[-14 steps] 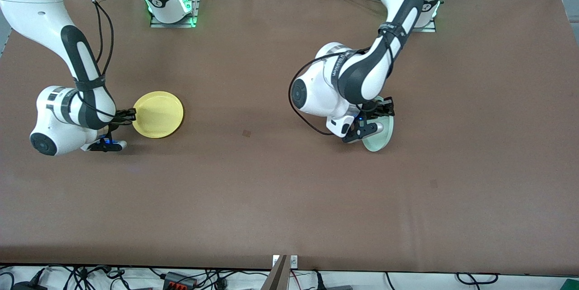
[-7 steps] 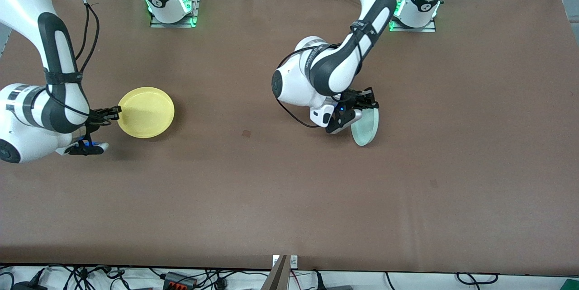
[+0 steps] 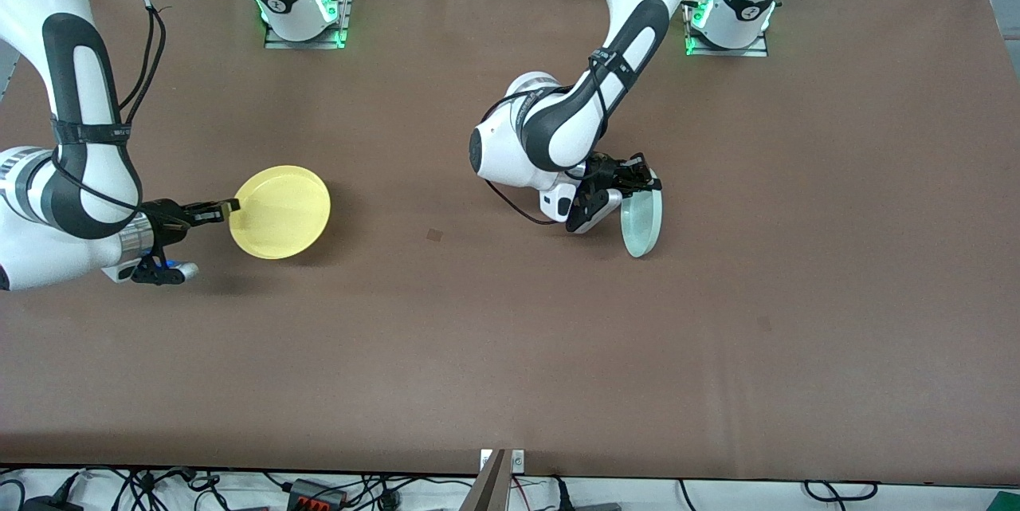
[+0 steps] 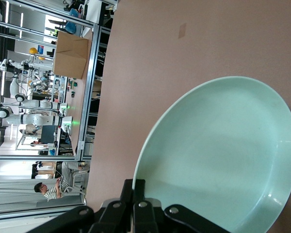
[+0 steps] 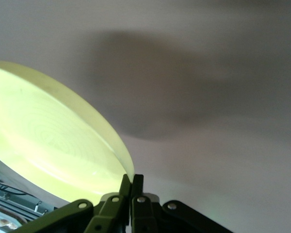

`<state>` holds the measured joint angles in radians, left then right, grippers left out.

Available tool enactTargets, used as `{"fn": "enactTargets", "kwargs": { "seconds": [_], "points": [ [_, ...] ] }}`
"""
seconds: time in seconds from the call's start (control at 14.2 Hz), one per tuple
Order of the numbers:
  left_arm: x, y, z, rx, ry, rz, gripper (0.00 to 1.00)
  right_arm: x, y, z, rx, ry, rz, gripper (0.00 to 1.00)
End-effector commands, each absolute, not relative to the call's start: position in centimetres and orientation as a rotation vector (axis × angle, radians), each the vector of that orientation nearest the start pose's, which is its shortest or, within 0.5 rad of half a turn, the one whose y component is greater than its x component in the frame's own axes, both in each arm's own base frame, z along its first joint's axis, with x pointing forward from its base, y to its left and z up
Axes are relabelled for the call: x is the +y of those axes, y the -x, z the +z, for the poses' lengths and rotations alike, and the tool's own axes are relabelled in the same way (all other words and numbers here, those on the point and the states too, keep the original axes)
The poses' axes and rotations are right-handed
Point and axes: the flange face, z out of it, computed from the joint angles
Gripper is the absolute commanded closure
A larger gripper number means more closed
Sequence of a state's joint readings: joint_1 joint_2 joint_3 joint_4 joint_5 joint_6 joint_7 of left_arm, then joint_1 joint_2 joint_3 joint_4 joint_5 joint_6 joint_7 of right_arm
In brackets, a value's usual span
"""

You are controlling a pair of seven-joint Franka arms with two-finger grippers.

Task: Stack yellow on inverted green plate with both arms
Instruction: 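Grip the yellow plate with the right gripper while the left gripper grips the green, then flip the green plate upside down with the left gripper and release it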

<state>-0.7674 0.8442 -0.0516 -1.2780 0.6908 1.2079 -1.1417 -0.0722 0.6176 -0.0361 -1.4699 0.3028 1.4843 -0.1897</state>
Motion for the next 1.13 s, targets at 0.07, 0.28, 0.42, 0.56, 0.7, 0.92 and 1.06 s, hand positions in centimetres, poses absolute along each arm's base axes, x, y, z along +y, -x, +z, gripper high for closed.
{"fn": "enactTargets", "kwargs": {
  "seconds": [0.07,0.28,0.42,0.56,0.7,0.92,1.06],
  "points": [
    [-43.2,-49.7,21.6,-0.273,2.058,-0.106,0.85,-2.9,-64.5,29.7,-0.028,2.653,0.736,1.00],
    [-45.5,-48.6,22.0,-0.217,2.153,-0.108,0.12,-3.0,-64.5,29.7,-0.030,2.654,0.731,1.00],
    [-47.5,-48.5,23.3,-0.189,2.265,-0.147,0.00,-3.0,-64.6,29.9,-0.030,2.658,0.721,1.00],
    [-49.4,-48.7,26.0,-0.191,2.418,-0.173,0.00,-3.0,-64.6,29.8,-0.029,2.657,0.723,1.00],
    [-51.8,-48.4,29.0,-0.201,2.593,-0.203,0.00,-3.1,-64.6,29.8,-0.027,2.657,0.722,1.00],
    [-53.6,-47.3,33.7,-0.197,2.721,-0.228,0.00,-3.2,-64.7,29.8,-0.025,2.663,0.708,1.00],
    [-53.5,-47.3,35.7,-0.198,2.745,-0.237,0.00,-2.7,-64.8,30.0,-0.031,2.668,0.704,1.00]
  ]
}}
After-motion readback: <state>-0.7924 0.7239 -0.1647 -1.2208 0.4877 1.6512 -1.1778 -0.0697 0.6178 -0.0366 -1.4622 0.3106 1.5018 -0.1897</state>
